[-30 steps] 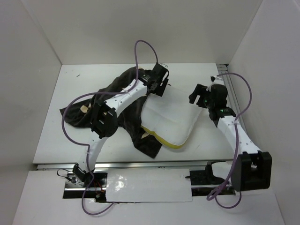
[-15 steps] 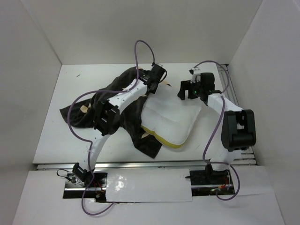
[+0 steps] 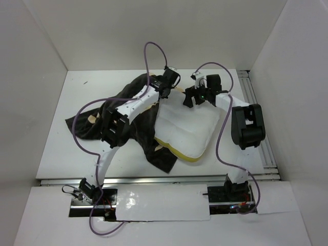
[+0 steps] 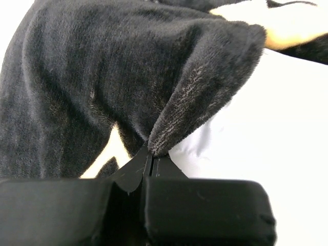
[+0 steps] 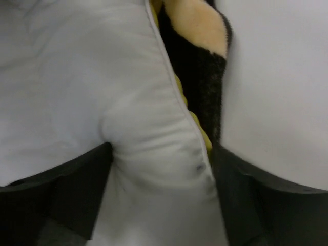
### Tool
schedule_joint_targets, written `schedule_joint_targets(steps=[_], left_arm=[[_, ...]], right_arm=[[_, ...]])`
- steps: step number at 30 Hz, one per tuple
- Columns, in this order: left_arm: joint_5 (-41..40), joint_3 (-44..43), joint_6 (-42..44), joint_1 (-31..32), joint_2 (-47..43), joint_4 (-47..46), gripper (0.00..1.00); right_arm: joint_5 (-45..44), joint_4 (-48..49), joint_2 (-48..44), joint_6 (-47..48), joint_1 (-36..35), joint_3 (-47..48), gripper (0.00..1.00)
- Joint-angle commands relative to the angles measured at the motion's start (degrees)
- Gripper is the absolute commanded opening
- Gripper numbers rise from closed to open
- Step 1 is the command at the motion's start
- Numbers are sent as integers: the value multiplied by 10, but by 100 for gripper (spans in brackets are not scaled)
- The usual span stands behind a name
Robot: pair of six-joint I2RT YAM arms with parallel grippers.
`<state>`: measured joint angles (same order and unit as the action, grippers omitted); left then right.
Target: Put the pillow into the pillowcase
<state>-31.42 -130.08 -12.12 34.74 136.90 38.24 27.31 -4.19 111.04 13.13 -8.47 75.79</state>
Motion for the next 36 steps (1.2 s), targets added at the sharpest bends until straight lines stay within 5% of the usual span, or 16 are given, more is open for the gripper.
schedule_joint_targets(steps=[1,3,4,5,7,8,16,22,31,36], left_arm=[[14,0,3,-5,-53,-40,0],[22,0,9,1,-60,-54,0],[28,0,9,1,-70,-55,0],[29,7,17,7,-76,-64,0],[36,7,22,12,-89,-70,0],[43,7,22,17,-103,-70,0],[61,76,11,55,-233,-70,0],[25,93,11,110,-296,-48,0],[66,157,25,242,-391,-71,0],[144,171,14,298,-412,-62,0]], right_arm=[[95,-53,64,35,-4,56,79],[135,-168,118,69,-15,107,61],[136,-198,133,92,-29,153,42],[125,-215,145,92,-37,168,34],[85,-194,142,62,-50,176,4],[41,-168,127,48,-62,150,0],[-103,89,-225,-55,-140,-90,0],[-178,175,-470,-77,-215,-212,0],[-210,254,-508,-103,-265,-294,0],[-245,411,-477,-153,-300,-372,0]])
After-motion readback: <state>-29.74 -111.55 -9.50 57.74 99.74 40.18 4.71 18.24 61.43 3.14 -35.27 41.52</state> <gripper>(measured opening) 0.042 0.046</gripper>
